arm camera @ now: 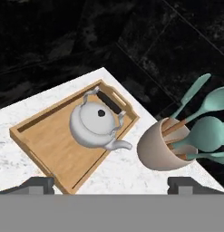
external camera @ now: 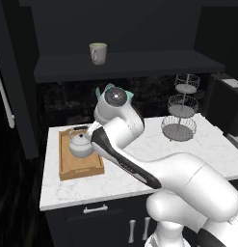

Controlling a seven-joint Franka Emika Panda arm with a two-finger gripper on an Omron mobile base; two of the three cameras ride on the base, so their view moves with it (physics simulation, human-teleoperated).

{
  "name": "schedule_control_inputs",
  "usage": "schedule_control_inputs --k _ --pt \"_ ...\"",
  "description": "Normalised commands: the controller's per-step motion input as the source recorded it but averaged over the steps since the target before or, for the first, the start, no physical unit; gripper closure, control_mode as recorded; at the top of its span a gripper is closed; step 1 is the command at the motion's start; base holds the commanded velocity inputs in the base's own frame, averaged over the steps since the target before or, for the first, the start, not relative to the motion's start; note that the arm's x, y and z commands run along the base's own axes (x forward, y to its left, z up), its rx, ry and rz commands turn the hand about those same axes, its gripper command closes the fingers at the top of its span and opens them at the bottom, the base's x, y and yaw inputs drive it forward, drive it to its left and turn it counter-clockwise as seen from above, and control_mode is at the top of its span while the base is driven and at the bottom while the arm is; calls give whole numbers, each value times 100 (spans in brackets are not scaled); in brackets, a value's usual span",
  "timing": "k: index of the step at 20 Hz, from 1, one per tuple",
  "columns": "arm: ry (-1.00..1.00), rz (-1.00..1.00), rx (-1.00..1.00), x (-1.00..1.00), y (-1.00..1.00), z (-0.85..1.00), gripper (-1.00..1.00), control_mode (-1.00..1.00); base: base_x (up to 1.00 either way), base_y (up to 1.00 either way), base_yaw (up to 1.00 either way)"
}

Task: Pick the kettle from the counter and place it on the tray. Then pick the mug from the cabinet and place it on the tray. Then close the cabinet doors.

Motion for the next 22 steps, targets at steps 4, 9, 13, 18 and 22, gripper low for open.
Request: schedule_control_inputs --k 4,9,13,18,22 --pt "17 -31 0 -30 -27 42 -100 -100 0 0 0" --pt "2 -2 12 -1 -16 7 -100 -100 0 0 0" --pt "-7 -5 6 -11 1 10 -100 -100 0 0 0" --pt "-12 -25 0 -14 0 29 -100 -100 0 0 0" --pt "-1 -32 2 -4 -1 66 -100 -100 0 0 0"
